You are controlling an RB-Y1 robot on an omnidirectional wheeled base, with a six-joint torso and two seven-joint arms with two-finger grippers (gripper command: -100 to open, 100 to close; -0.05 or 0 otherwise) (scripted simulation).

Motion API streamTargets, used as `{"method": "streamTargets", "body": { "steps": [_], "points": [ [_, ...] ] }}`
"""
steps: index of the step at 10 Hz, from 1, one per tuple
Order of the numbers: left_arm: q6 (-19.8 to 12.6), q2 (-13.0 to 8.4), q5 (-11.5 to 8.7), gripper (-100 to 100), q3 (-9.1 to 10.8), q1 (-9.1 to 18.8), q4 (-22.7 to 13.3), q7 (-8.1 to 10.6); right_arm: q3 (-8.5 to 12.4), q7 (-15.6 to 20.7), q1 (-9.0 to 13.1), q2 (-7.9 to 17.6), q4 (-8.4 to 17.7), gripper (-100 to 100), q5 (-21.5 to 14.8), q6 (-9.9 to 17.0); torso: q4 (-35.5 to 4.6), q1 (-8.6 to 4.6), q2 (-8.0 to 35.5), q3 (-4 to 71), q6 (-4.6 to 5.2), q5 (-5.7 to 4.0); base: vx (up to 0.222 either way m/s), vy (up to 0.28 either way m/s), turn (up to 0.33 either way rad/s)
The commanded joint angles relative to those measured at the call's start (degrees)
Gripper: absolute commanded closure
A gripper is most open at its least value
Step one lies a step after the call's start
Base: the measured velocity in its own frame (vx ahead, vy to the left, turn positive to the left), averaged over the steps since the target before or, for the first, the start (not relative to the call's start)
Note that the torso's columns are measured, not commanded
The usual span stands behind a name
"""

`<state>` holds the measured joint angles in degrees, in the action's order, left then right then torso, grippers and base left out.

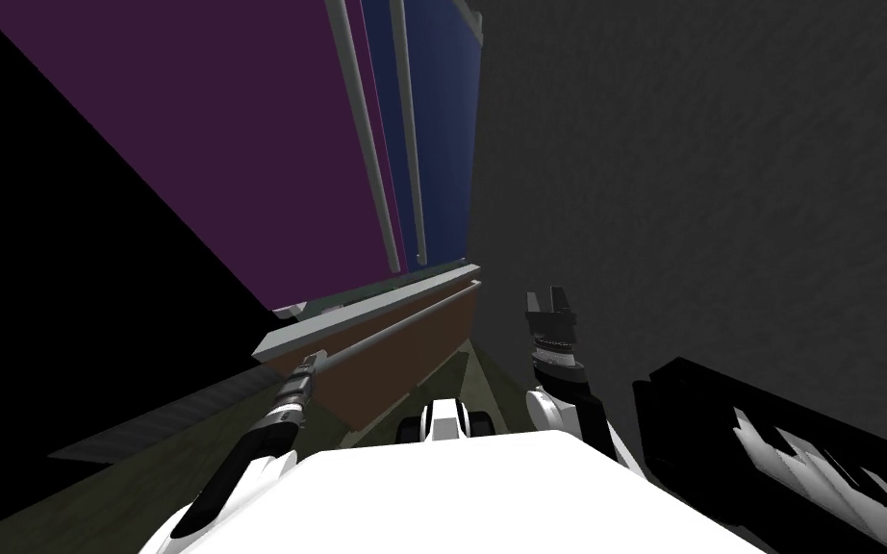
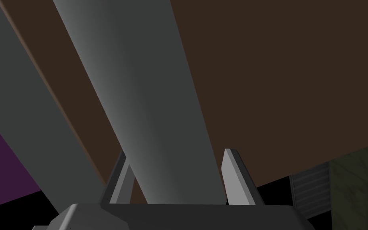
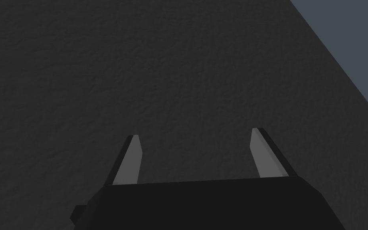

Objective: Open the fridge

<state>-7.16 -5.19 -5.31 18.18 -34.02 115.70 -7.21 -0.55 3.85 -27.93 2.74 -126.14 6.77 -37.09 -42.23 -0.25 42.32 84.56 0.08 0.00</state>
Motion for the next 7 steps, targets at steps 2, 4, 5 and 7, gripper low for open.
{"method": "streamTargets", "body": {
  "steps": [2,4,5,7],
  "points": [
    [0.0,0.1,0.0,100,-0.59,-1.0,0.4,-0.14,0.0,0.0,0.0,0.0,0.0,0,0.0,0.0,0.0,0.35,-0.4,0.2,0.02,-0.09,-0.107,-0.073,0.015],
    [0.1,0.1,0.0,100,-0.89,-1.4,0.7,-0.21,0.0,0.0,0.0,0.0,0.0,0,0.0,0.0,0.0,0.18,0.0,0.0,-0.04,0.01,-0.163,-0.092,0.010],
    [0.2,0.1,0.0,100,-1.08,-1.6,0.9,-0.26,0.0,0.0,0.0,0.0,0.0,0,0.0,0.0,0.0,0.24,0.0,0.0,-0.06,0.00,-0.140,-0.084,0.003],
    [0.4,0.3,-0.1,100,-1.38,-1.9,1.1,-0.25,0.0,0.0,0.0,0.0,0.0,0,0.0,0.0,0.0,0.42,-0.3,0.2,-0.10,-0.04,-0.080,-0.062,0.010]
  ]
}}
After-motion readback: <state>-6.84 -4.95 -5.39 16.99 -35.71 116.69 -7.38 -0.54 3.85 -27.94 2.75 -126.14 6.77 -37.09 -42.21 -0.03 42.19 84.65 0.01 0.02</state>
